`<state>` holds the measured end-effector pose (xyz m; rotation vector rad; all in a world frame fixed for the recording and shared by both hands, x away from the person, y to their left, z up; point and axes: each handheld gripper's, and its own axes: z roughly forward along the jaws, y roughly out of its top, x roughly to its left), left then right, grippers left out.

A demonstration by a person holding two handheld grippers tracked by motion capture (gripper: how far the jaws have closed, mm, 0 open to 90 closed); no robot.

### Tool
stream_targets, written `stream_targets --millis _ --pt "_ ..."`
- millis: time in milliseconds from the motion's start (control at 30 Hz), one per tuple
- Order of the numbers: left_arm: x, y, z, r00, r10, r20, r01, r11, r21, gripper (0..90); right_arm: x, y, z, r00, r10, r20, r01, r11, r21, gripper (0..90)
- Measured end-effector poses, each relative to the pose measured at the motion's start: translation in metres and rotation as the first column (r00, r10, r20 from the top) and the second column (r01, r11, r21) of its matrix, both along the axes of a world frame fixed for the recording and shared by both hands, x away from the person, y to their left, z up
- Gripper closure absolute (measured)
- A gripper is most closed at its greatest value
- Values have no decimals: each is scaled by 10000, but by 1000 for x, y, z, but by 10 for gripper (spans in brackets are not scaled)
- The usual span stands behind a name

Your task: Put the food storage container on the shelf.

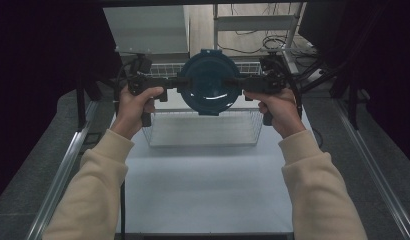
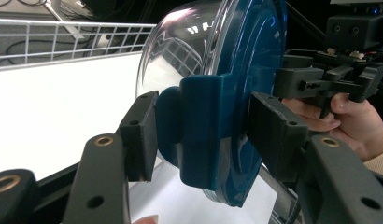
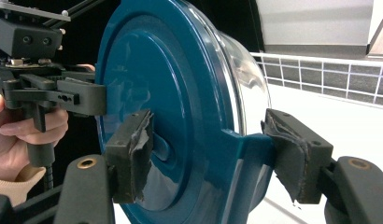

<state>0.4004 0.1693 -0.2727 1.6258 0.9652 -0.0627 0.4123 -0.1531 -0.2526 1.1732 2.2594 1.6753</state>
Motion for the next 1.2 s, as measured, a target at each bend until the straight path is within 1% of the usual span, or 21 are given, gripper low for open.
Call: stream_targets --millis 133,300,500,567,600,633,667,700,767,800,833,867,900,933,1000,1033,1067,1100,1133,1167,1200 --pt "11 4 -7 9997 63 -249 -64 10000 -28 458 12 3 -4 9996 42 -267 -43 10000 -17 342" --pt "24 8 -20 9982 235 -558 -234 9997 25 454 31 9 -16 9979 143 -631 -151 9998 -128 342" --pt "42 11 -41 9919 390 -1212 -397 9992 -33 436 48 17 -31 9957 35 -928 -70 9993 -373 340" --pt "47 11 -45 9901 453 -1331 -465 9989 -62 429 53 19 -35 9938 -56 -1109 2 9989 -479 339" --pt "50 12 -47 9886 468 -1432 -506 9984 -234 428 55 19 -38 9932 -107 -1158 57 9990 -436 341" --pt "51 12 -48 9872 540 -1499 -595 9977 -323 429 58 19 -39 9920 -216 -1245 183 9995 -273 339" --pt "53 12 -49 9843 652 -1642 -733 9963 -441 430 59 19 -40 9915 -286 -1267 266 9995 -176 337" --pt "55 12 -50 9824 724 -1725 -824 9953 -517 428 62 19 -42 9874 -443 -1517 447 9990 -10 336" --pt "59 11 -52 9788 764 -1902 -909 9935 -688 421 66 18 -43 9849 -563 -1639 591 9982 124 335" --pt "62 11 -54 9743 791 -2107 -997 9910 -891 420 68 18 -44 9828 -610 -1744 656 9976 206 335" --pt "65 11 -55 9719 771 -2223 -1003 9904 -949 416 71 18 -46 9802 -694 -1856 772 9964 354 335" --pt "68 11 -57 9666 751 -2449 -1034 9891 -1045 413 73 17 -48 9787 -745 -1915 843 9955 435 335" --pt "71 11 -59 9612 736 -2658 -1065 9880 -1116 410 76 17 -49 9748 -850 -2064 982 9937 545 334" --pt "73 10 -60 9583 747 -2757 -1108 9869 -1176 403 79 17 -51 9682 -969 -2305 1141 9915 624 333" --pt "77 10 -64 9527 737 -2949 -1174 9841 -1332 395 83 16 -53 9602 -1104 -2566 1338 9881 756 333" --pt "78 10 -66 9509 710 -3014 -1179 9831 -1403 390 85 16 -55 9532 -1205 -2771 1487 9854 828 333" --pt "80 10 -68 9493 675 -3071 -1172 9823 -1463 382 87 15 -57 9478 -1279 -2922 1594 9834 867 332" --pt "82 10 -70 9472 646 -3140 -1187 9805 -1566 378 88 15 -58 9446 -1330 -3002 1666 9820 890 331" --pt "83 9 -72 9453 671 -3193 -1243 9788 -1625 372 90 15 -60 9378 -1439 -3159 1823 9786 952 329" --pt "84 8 -74 9418 727 -3282 -1336 9769 -1671 366 91 14 -62 9320 -1513 -3293 1935 9761 992 328" --pt "85 7 -75 9451 822 -3164 -1412 9755 -1684 355 92 14 -65 9227 -1627 -3495 2108 9720 1042 326"
